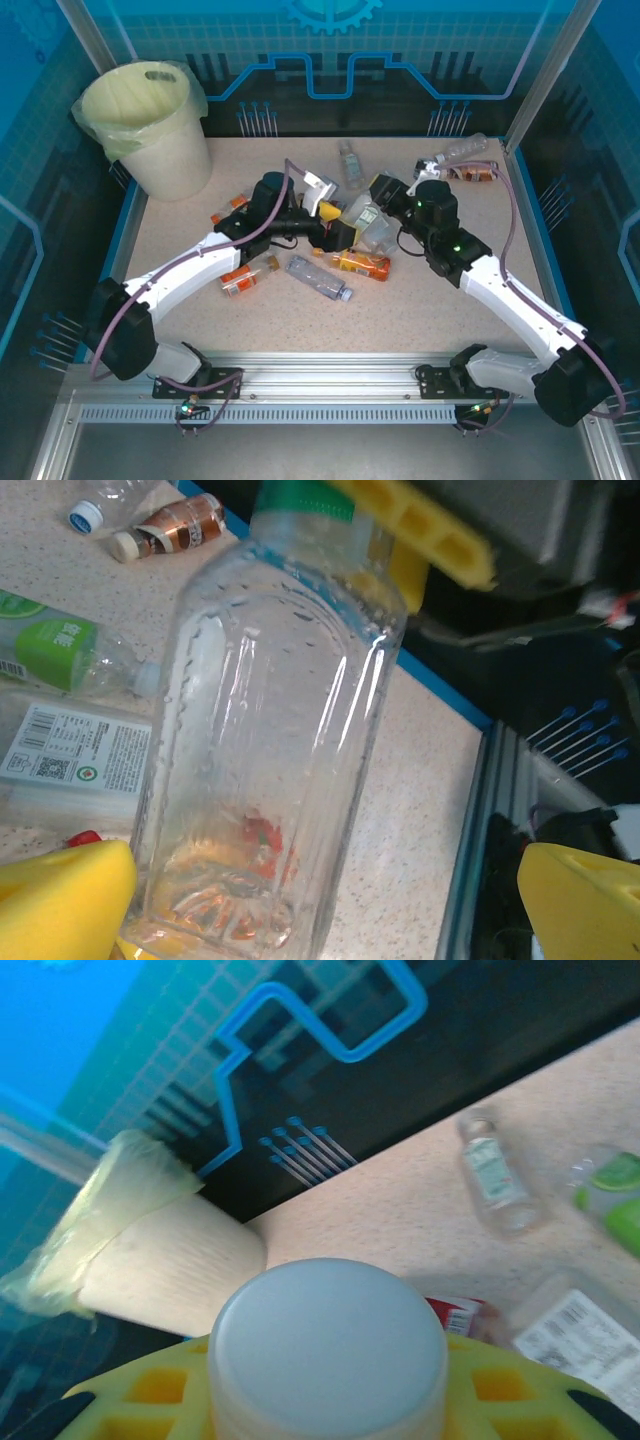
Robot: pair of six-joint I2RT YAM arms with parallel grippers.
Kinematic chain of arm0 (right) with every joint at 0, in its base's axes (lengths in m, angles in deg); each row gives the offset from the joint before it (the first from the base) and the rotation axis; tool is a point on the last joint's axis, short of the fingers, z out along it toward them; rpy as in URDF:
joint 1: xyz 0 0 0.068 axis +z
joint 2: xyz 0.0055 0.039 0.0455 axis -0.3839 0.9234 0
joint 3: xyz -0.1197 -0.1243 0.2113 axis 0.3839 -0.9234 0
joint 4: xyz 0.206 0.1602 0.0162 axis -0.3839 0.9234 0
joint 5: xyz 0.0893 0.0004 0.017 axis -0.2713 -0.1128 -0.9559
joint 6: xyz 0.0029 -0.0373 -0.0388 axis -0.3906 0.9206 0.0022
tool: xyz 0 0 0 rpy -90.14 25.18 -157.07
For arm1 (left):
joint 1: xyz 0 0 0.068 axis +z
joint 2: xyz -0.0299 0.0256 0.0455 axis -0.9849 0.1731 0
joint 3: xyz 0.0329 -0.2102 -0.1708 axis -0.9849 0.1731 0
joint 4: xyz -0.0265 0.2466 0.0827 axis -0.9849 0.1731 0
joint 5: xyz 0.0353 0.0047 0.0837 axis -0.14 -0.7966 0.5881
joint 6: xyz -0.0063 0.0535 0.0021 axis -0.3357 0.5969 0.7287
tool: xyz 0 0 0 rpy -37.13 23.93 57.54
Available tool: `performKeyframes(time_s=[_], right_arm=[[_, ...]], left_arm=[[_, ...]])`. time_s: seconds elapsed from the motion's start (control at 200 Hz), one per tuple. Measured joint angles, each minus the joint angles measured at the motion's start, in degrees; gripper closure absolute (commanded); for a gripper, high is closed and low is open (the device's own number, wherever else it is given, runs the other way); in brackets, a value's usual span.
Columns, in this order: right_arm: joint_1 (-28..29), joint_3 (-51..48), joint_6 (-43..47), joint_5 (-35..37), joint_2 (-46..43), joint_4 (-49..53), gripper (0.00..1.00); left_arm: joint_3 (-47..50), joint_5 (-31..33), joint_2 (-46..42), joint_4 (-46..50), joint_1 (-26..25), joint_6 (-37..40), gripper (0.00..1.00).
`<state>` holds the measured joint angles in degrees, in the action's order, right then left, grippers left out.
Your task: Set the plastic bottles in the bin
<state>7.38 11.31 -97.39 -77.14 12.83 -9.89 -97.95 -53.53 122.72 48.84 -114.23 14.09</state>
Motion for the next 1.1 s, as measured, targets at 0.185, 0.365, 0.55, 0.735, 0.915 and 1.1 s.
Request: performKeyframes(time_s=[0.185,0.365,0.55,0.735,0.915,1.1], right_arm=[[1.25,0.81,1.73,-4.44,1.44,-2.16,0.68],[1.55,1.22,2.80,-9.42,1.90,-4.46,0.67],[1.55,2.36,4.26,-12.81,2.38,-4.87,0.66],[1.49,3.78,5.99,-16.00,3.26,-5.38,0.47],[1.49,4.83,8.74,-18.40,3.13,-4.31,0.13],[1.88,5.29,14.84,-19.15,0.26,-1.66,0.00]], left_arm=[[-1.40,2.49,0.44,0.81,-0.26,4.48,0.01],[-1.46,2.80,1.11,0.74,0.09,6.36,0.05],[-2.14,-0.20,1.20,0.83,2.05,7.26,0.30],[-3.15,-3.63,1.22,0.83,2.14,7.37,0.47],[-3.10,0.72,1.05,0.28,2.10,6.12,0.48],[-1.18,12.83,-1.07,-0.50,3.58,3.52,0.51]])
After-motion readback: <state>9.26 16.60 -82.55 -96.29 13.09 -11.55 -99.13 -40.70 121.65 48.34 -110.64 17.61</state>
